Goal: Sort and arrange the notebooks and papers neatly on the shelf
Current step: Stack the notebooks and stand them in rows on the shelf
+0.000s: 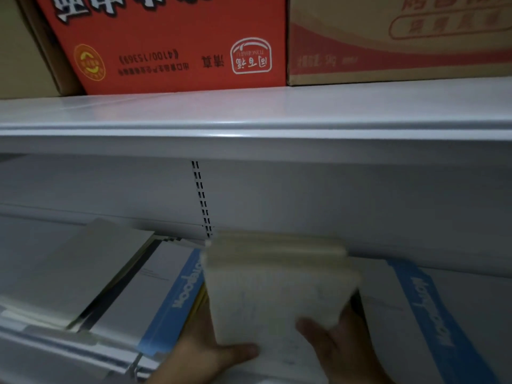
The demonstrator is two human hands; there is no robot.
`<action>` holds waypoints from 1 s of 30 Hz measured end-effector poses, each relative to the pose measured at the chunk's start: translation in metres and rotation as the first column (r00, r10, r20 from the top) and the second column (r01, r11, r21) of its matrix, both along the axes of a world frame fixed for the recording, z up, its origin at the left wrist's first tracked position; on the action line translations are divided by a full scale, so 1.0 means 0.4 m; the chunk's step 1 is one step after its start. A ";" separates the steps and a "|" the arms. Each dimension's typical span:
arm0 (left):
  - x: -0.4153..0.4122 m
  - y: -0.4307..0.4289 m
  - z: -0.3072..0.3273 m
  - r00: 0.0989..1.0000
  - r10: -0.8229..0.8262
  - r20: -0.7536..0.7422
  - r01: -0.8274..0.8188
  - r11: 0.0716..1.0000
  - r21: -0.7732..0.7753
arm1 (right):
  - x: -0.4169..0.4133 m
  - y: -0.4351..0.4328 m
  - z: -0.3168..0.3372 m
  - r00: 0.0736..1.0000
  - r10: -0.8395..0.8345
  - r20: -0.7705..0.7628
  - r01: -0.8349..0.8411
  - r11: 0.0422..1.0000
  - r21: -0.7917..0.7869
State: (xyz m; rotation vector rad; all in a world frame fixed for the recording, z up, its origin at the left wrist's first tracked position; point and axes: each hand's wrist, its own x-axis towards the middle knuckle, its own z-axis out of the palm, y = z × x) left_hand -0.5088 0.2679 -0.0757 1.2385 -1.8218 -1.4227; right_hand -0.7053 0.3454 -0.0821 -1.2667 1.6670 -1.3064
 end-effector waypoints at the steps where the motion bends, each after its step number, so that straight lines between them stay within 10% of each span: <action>1: -0.004 -0.008 0.017 1.000 -0.002 0.000 0.002 1.000 -0.019 | -0.007 -0.017 0.006 0.999 -0.027 0.025 0.027 1.000 -0.010; 7: -0.058 -0.111 0.039 1.000 -0.017 0.001 0.016 0.931 0.366 | -0.053 -0.153 -0.008 0.966 -0.101 0.238 0.032 0.960 0.277; 11: -0.063 -0.148 0.048 0.988 -0.009 0.153 -0.047 0.931 0.363 | -0.056 -0.181 -0.023 0.945 -0.194 0.262 0.078 0.916 0.394; 15: 0.033 -0.181 0.074 0.974 0.120 0.191 -0.110 0.992 -0.062 | -0.039 -0.184 -0.012 0.921 -0.254 0.297 0.102 0.890 0.443; 19: 0.249 -0.199 0.068 0.835 0.313 0.453 -0.178 0.932 -0.315 | 0.027 -0.146 0.047 0.919 -0.366 -0.150 0.391 0.894 0.219; 23: 0.338 -0.219 0.018 0.771 0.347 0.535 -0.095 0.892 -0.442 | 0.276 -0.152 0.069 0.968 -0.020 0.250 -0.016 0.990 0.141; 25: 0.341 -0.232 0.002 0.767 0.313 0.561 -0.032 0.891 -0.454 | 0.392 -0.186 0.019 0.967 0.140 0.213 -0.194 0.946 0.261; 30: 0.356 -0.231 -0.045 0.751 0.313 0.581 0.084 0.828 -0.555 | 0.456 -0.269 -0.052 0.950 -0.135 0.281 0.036 0.942 0.333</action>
